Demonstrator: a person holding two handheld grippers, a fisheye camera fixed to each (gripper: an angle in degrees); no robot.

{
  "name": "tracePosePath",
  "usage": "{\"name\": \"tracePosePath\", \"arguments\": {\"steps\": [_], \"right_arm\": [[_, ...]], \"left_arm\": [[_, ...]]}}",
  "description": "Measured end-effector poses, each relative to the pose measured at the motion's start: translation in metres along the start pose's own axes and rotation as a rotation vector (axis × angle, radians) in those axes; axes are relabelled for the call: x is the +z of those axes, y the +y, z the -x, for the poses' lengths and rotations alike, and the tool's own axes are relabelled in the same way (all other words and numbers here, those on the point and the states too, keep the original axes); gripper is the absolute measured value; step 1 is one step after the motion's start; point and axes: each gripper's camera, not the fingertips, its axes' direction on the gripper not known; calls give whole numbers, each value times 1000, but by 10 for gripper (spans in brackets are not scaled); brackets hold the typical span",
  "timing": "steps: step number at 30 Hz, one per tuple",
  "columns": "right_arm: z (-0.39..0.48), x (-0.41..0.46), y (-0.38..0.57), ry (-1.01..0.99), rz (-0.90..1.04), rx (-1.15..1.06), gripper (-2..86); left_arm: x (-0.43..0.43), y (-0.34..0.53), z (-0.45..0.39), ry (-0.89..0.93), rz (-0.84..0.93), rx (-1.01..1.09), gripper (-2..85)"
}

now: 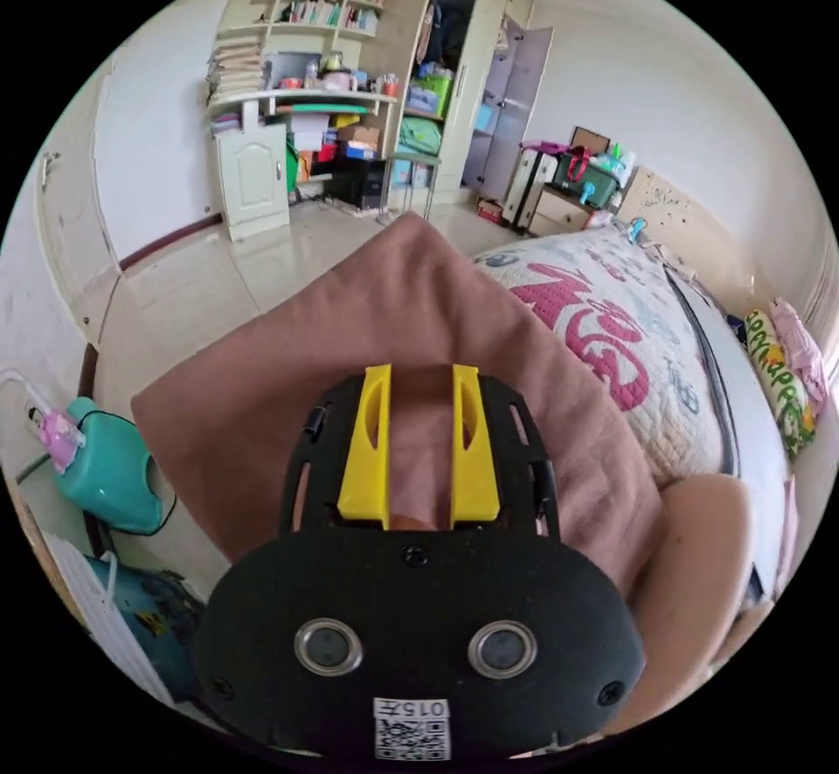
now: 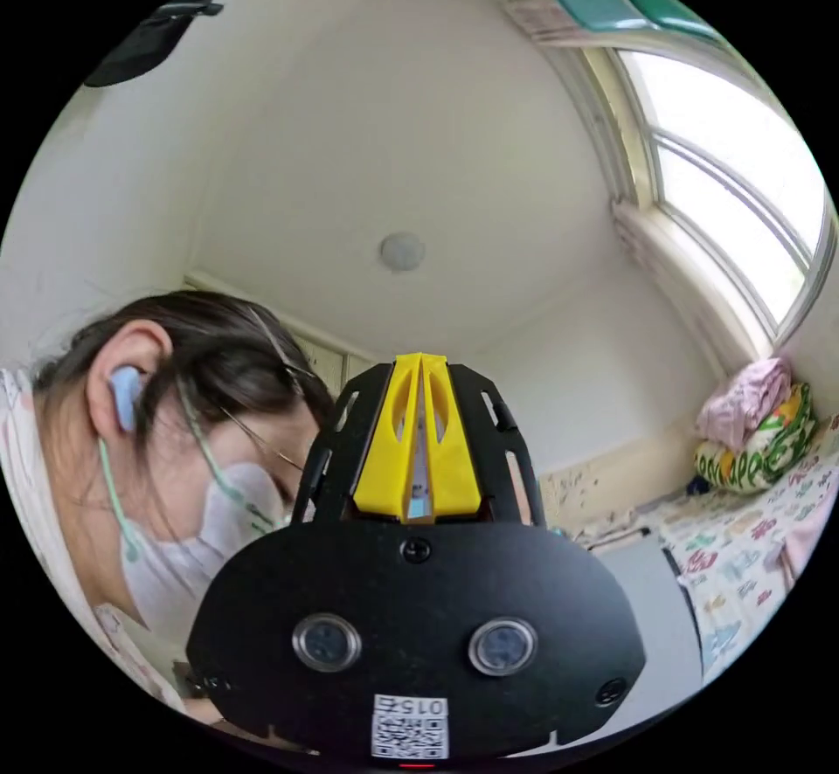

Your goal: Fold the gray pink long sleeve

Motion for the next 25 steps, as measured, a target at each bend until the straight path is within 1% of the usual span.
{"name": "tracePosePath", "arguments": {"steps": [1,2,4,6,10,11,12,14,15,17,18,20,21,23,24,25], "right_arm": [[7,0,-20,-10,-51,-19,-6],[9,6,-37,-22,-80,-32,-6],[8,23,-60,-25,-95,-42,-6],[3,42,-79,-52,-115,-39,-6],[-18,87,-117,-41,-170,-54,-6],[-28,100,-127,-33,-176,-58,-6],[-34,107,-132,-27,-179,-62,-6],[-61,131,-147,4,-176,-84,-6],[-71,137,-150,16,-171,-87,-6],[-115,163,-155,134,-147,-102,-5],[-129,172,-155,180,-134,-104,-5],[-202,213,-148,330,-16,-95,-4],[-225,225,-144,346,22,-98,-3],[-336,280,-115,422,226,-60,6],[-368,297,-106,453,296,-36,12],[-429,331,-84,519,443,5,33]], "left_arm": [[-7,-20,-14,67,46,9,123],[-22,-35,-30,181,15,11,130],[-46,-53,-63,317,-75,-7,131],[-64,-73,-113,392,-131,25,131],[-83,-121,-265,535,-187,192,132],[-83,-133,-312,586,-190,244,132],[-83,-138,-336,610,-190,269,132],[-75,-155,-436,706,-182,365,131],[-72,-159,-462,732,-176,385,131],[-54,-169,-568,853,-141,465,131],[-49,-171,-596,882,-127,487,131],[-24,-173,-713,977,-63,578,132],[-17,-172,-743,999,-45,604,132],[8,-168,-866,1094,31,705,132],[15,-166,-897,1115,52,730,132],[28,-163,-957,1153,91,775,133]]}}
